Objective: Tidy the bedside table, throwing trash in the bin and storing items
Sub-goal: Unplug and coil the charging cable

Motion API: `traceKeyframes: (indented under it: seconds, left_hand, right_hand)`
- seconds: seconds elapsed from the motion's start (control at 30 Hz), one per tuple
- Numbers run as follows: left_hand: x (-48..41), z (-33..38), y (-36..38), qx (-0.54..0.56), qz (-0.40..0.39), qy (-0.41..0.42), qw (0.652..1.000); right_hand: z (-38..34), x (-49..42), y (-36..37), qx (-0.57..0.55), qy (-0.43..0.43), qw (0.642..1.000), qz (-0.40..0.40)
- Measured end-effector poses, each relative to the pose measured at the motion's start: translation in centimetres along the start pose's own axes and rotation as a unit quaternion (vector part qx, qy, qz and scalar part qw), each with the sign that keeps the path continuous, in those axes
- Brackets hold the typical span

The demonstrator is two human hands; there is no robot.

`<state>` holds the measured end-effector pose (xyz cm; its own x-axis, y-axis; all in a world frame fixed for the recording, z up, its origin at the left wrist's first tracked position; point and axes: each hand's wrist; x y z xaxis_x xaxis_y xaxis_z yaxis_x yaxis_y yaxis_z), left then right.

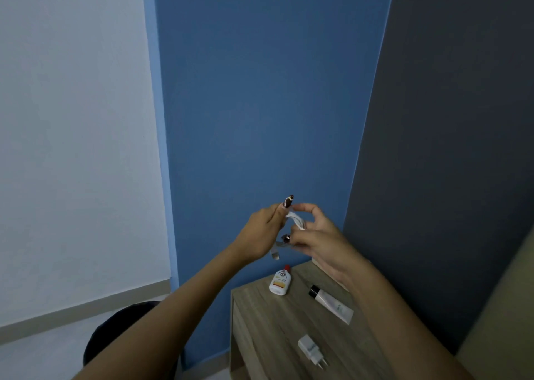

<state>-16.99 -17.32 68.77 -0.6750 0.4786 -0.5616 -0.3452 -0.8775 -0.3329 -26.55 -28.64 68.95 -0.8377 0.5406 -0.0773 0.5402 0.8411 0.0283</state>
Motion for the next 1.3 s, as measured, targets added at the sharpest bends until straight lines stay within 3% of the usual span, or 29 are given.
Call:
traceKeyframes:
  seconds: [0.13, 0.33, 0.47, 0.6, 0.77, 0.97, 1.1, 1.3]
  left_hand:
    - [-0.8, 0.7, 0.0, 0.12, 0.024, -0.147, 0.982]
    - [-1.8, 1.0, -0.9, 0.342, 0.018, -0.283, 0.896]
    - [-1.2, 1.4, -0.1, 0.359, -0.009, -0.296, 0.885]
    - [-0.9, 1.7, -0.2, 0.349, -0.014, -0.281, 0.894]
    - [-1.0, 0.9, -0.3, 0.318, -0.004, -0.265, 0.91]
    - [-0.6, -0.9, 1.0, 0.057, 0.046, -0.128, 0.989]
    - [-0.8, -0.7, 1.3, -0.092, 0.08, -0.004, 0.993]
    - [-1.3, -2.4, 3.6, -0.072, 0.065, -0.001, 0.995]
  right_hand:
    - [0.1, -0.1, -0.4, 0.076, -0.11, 0.987, 0.093]
    - [0.1, 0.5, -2.1, 0.018, -0.028, 0.999, 0.041]
    - [0.3, 0.8, -1.2, 0.014, 0.009, 1.0, 0.016]
    - [0.6, 0.7, -1.1, 0.019, 0.008, 1.0, 0.023]
    - [1.1, 0.6, -1.7, -0.055, 0.005, 0.998, 0.037]
    - [2.0, 0.2, -2.2, -0.06, -0.006, 0.995, 0.081]
    - [2.7, 0.1, -2.6, -0.063, -0.021, 0.987, 0.144]
    - [4.8, -1.1, -2.8, -0.084, -0.04, 0.973, 0.213]
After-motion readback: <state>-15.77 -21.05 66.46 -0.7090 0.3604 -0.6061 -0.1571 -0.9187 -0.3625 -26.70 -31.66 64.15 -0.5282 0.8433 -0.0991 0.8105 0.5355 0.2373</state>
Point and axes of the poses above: each hand's wrist, its own x-axis away from the middle knuckle, its own y-axis out of the palm, z = x × y, and after that the axes turned 14 degrees about z, right-handed
